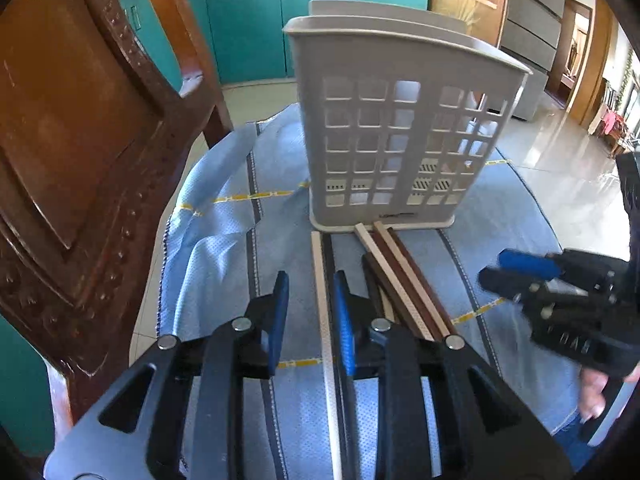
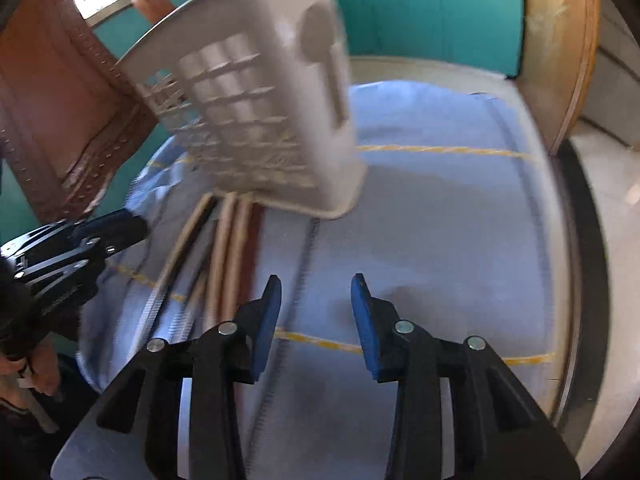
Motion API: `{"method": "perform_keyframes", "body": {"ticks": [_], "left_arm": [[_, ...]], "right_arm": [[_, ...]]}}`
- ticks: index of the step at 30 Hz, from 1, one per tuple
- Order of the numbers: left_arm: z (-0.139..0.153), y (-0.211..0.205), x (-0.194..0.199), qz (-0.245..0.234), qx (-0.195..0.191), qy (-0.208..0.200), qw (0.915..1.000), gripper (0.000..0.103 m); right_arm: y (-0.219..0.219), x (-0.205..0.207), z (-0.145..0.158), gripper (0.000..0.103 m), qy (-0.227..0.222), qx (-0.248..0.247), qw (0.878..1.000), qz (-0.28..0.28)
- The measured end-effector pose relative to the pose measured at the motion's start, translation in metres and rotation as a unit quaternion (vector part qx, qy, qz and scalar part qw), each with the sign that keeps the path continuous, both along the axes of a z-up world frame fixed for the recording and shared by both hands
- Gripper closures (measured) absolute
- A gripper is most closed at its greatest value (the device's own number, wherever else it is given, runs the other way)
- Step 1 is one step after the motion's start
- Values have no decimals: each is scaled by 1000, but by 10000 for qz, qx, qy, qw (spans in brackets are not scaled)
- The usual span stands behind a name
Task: Organize utensils
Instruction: 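Lower both grippers, open, toward the loose chopsticks in front of the grey caddy, then close right gripper on a pale wooden chopstick while left gripper hovers over another pale chopstick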
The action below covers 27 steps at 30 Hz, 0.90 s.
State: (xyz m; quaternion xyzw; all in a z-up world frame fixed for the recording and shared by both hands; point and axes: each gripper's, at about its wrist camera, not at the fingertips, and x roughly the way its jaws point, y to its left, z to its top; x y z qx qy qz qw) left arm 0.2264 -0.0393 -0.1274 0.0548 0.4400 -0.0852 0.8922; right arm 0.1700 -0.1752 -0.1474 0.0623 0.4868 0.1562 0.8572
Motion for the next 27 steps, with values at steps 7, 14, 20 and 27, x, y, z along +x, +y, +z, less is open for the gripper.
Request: {"method": "perform_keyframes", "body": {"ticks": [7,14,20,27], "left_arm": [[-13,8,15,151,-161,267,9994,79],[-25,5,16,63,-279,473,9985,79],[-40,6,22,12,-382,673,9970,79],[-62,10,32,62,-695,1014,9924,86]], "right_arm": [[52,3,-7,65,38,-310,9985,450],[32,-5,-5,97,229,-444,9983,288],[-8,-6,-6,96,391,-435,9980,-230],[-18,-8,-3,93,379,-339,9982,-329]]}}
